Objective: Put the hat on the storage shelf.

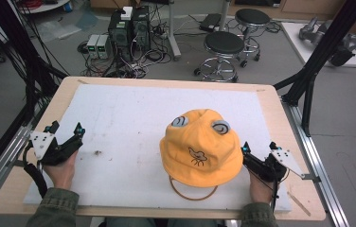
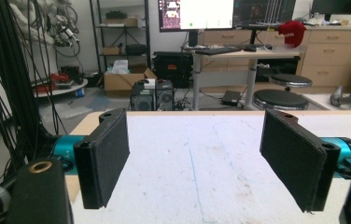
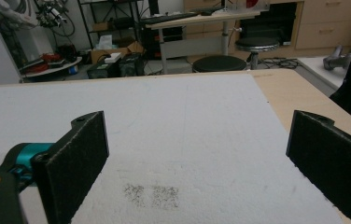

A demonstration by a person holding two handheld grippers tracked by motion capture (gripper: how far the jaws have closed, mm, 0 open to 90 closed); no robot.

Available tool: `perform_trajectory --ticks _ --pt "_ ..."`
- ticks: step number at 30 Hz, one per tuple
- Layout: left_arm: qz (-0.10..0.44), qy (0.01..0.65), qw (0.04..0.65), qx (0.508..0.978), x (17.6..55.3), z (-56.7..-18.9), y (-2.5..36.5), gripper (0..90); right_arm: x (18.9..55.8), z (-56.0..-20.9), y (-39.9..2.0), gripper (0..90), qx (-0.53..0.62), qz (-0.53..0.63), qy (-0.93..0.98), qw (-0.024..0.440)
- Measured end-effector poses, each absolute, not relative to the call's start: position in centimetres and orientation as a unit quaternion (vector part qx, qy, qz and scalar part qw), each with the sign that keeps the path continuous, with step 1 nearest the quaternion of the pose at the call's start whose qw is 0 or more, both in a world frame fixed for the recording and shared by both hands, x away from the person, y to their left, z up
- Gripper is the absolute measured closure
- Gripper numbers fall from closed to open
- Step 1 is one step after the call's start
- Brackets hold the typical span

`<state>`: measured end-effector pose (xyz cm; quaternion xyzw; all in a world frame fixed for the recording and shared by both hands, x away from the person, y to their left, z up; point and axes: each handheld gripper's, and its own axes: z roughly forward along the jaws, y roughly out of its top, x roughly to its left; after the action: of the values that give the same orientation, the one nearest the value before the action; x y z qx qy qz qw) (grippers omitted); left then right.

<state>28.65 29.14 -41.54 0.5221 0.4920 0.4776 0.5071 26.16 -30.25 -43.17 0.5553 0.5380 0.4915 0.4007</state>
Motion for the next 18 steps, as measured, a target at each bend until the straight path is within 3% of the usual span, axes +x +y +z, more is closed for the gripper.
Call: perform_trajectory --ticks 18 --pt "0.469 0.494 0.506 0.53 28.33 -41.76 28.86 23.8 26.26 -43.22 -30.2 4.4 0.554 0.492 0.542 0.397"
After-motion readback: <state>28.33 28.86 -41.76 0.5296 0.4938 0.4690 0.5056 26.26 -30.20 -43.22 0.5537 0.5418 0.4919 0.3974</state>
